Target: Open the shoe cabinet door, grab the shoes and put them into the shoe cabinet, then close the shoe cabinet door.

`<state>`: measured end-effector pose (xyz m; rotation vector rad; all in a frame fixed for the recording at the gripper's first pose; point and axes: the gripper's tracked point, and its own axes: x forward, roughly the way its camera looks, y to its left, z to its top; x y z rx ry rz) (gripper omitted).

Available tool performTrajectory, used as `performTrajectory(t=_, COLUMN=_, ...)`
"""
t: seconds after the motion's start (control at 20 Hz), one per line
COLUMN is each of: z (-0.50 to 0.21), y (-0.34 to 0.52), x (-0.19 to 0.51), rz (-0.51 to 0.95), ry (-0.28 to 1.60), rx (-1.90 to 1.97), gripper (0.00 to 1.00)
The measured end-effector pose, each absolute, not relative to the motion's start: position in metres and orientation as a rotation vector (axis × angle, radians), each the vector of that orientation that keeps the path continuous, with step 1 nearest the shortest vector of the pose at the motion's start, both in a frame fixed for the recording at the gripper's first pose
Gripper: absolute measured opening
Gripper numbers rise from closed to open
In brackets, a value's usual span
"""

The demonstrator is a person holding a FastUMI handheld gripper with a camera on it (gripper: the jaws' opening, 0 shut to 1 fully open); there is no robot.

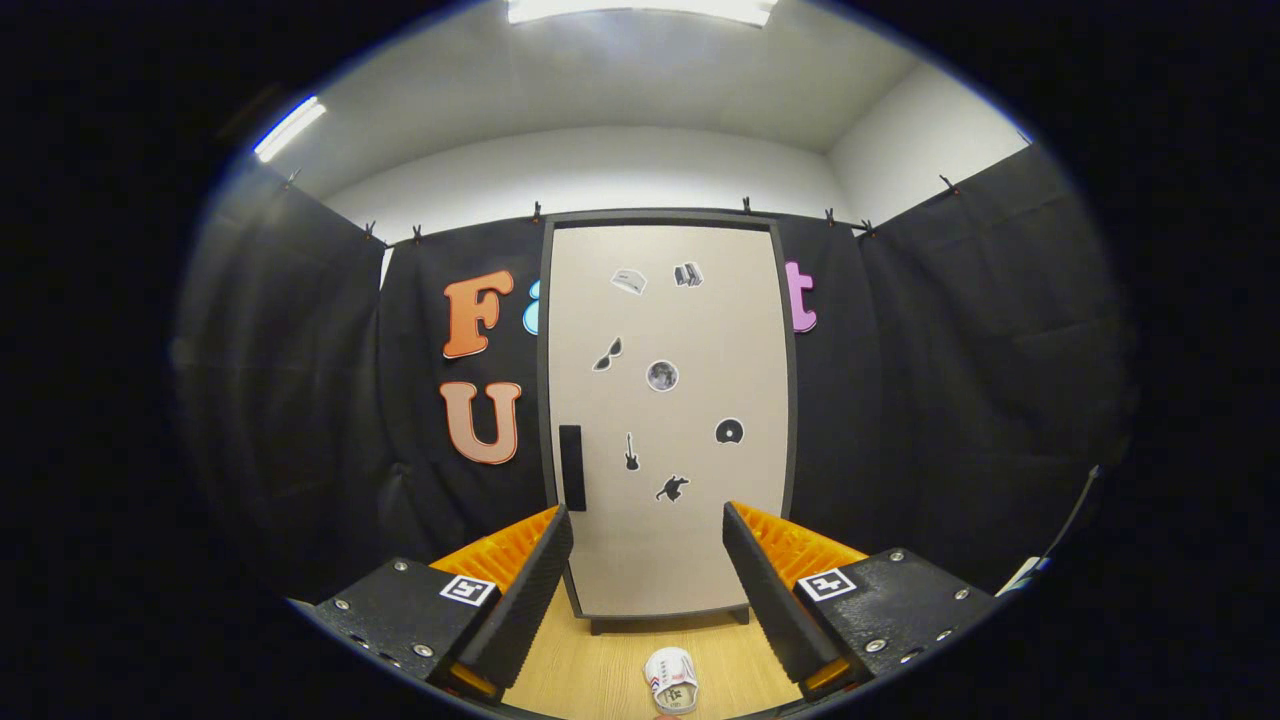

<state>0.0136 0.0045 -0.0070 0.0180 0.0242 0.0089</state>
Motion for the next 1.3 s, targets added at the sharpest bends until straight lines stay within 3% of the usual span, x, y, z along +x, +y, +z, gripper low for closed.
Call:
performTrajectory(t=0.6, z=-0.032, y=0.055, x=0.078, rz=0.094, ry=0.079, rx=-0.011, gripper=0.94)
performTrajectory(t=1.3, z=-0.064, y=0.108, x=0.224, rz=0.113, ry=0.089, rx=0.023, gripper=0.94)
